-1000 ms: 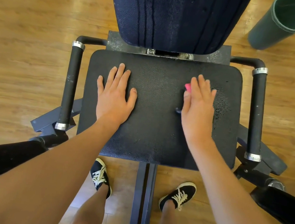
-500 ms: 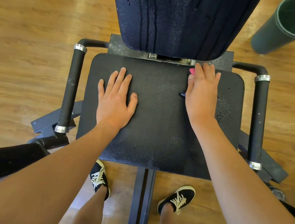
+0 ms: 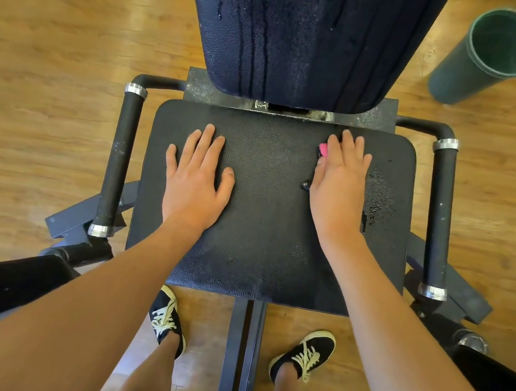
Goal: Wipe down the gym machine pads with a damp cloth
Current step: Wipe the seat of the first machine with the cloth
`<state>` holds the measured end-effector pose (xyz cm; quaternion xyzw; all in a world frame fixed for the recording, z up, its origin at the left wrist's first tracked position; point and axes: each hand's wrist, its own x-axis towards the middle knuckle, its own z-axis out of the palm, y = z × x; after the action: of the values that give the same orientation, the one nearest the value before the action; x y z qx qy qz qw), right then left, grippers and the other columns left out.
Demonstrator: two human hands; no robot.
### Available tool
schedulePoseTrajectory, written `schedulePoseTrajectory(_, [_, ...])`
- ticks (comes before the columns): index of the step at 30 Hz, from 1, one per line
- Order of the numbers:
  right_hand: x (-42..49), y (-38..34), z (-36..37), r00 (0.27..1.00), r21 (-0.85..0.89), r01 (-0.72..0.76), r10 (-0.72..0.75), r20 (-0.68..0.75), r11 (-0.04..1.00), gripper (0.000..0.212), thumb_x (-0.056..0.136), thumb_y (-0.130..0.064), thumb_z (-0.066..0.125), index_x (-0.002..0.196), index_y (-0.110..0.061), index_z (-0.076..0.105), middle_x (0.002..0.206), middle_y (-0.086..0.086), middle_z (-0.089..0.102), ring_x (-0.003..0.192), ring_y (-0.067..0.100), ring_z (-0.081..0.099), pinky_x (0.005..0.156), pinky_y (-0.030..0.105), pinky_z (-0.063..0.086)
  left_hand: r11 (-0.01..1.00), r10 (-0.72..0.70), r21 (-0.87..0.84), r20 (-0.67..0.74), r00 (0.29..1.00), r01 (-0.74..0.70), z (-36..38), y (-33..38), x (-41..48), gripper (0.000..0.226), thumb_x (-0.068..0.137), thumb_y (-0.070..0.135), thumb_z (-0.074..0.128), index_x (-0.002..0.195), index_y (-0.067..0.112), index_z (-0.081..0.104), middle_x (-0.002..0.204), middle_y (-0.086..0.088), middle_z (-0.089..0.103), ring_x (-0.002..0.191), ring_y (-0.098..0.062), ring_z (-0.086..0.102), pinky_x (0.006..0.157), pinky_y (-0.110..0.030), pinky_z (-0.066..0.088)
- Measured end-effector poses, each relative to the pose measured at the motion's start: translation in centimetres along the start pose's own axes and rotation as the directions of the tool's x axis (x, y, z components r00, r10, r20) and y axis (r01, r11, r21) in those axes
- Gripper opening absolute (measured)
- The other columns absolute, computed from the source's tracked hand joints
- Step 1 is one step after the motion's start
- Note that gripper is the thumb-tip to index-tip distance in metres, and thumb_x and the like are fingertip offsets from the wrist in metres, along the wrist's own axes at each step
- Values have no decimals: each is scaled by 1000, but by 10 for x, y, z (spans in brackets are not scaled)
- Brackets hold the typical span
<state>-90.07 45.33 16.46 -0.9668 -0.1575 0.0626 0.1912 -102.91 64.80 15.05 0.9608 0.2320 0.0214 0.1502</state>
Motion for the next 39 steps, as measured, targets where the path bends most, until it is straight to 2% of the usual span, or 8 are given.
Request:
schedulePoseTrajectory(6, [-13,-2,1,1000,16,-13,13,0,1000,45,111,-15,37,155,-4,40,165,16,30,157,34,15,128,45,4,1000,1,20,-15,1000,0,2,-5,0,55,104,43,34,153,17,40,168,-1,24,155,-22,18,125,-56,9])
schedulePoseTrajectory(17, [10,0,-2,1000,-16,8,-8,15,1000,47,110,-14,37,156,-3,36,166,16,28,156,36,15,127,48,6,1000,6,13,-21,1000,-6,3,0,3,55,103,42,35,152,16,43,168,-2,27,155,-23,20,125,-57,10])
schedulePoseTrajectory(27, [-62,2,0,998,-19,27,-26,57,999,49,106,-11,46,154,-2,40,164,18,31,155,38,18,125,46,5,1000,3,6,-7,1000,-3,0,-1,2,57,103,43,33,153,16,42,168,-2,26,155,-23,17,125,-57,8])
schedulePoseTrajectory(33, [-38,1,-3,997,-33,47,-45,60,998,61,96,-7,61,153,1,39,164,21,29,155,40,16,125,48,4,1000,5,-9,-11,1000,-5,0,3,2,57,103,42,34,153,16,42,168,-3,27,155,-23,18,125,-57,9])
schedulePoseTrajectory(39, [-22,-3,0,999,-29,19,-18,40,999,49,108,-13,41,156,-3,35,167,17,25,157,36,12,126,46,3,1000,3,-4,-12,1000,-3,-1,0,2,57,103,42,33,153,16,42,168,-3,27,155,-23,18,125,-56,9])
